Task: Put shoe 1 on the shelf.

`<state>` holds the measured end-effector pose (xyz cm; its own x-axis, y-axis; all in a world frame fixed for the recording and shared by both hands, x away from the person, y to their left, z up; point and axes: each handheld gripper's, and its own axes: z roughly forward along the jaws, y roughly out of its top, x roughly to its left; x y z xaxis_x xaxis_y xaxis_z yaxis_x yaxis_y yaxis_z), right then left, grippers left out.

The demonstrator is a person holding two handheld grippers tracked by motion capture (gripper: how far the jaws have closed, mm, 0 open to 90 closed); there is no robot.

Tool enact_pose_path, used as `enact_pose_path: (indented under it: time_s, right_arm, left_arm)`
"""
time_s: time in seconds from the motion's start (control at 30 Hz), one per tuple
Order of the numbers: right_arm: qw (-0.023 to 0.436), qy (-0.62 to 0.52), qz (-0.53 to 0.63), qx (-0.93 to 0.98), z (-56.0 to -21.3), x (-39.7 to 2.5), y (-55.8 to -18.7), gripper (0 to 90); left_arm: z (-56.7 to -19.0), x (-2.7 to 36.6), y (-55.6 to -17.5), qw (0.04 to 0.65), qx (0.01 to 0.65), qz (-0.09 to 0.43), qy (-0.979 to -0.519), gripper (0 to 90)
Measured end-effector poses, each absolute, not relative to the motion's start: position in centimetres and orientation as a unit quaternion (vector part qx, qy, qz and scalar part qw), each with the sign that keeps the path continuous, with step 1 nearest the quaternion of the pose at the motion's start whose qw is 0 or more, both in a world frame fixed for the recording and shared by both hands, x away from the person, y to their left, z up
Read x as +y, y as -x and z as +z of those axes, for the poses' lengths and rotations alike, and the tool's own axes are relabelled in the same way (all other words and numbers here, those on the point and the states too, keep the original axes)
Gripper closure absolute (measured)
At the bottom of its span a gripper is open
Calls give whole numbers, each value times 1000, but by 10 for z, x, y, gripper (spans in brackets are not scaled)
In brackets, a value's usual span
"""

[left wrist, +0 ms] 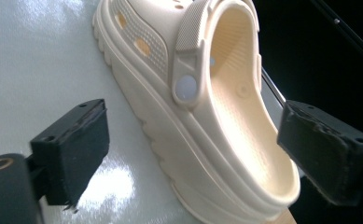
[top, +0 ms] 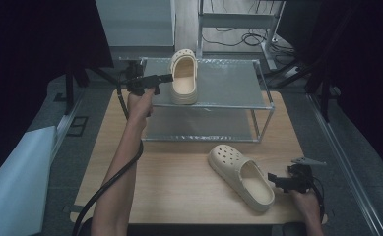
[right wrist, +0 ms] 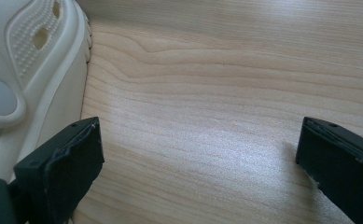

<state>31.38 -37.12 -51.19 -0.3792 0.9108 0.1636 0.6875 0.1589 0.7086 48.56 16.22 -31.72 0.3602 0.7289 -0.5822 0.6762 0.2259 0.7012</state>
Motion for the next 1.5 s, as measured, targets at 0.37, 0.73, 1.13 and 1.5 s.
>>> enact_pose_path:
  time_s: [0.37,0.73,1.13,1.5]
  right_arm:
    - [150,-535,363,748,-512,-371,-314,11]
    - [152,-536,364,747,-511,-371,-314,11]
    - [154,-536,364,746,-511,-371,-313,11]
    - [156,-537,365,744,-510,-371,-313,11]
  left_arm:
    - [-320,167,-458,544,544,25,-638,0]
    - [-322,166,-429,550,508,36,-662,0]
    - [-337,165,-397,548,480,34,-684,0]
    - [-356,161,-364,541,450,41,-709,0]
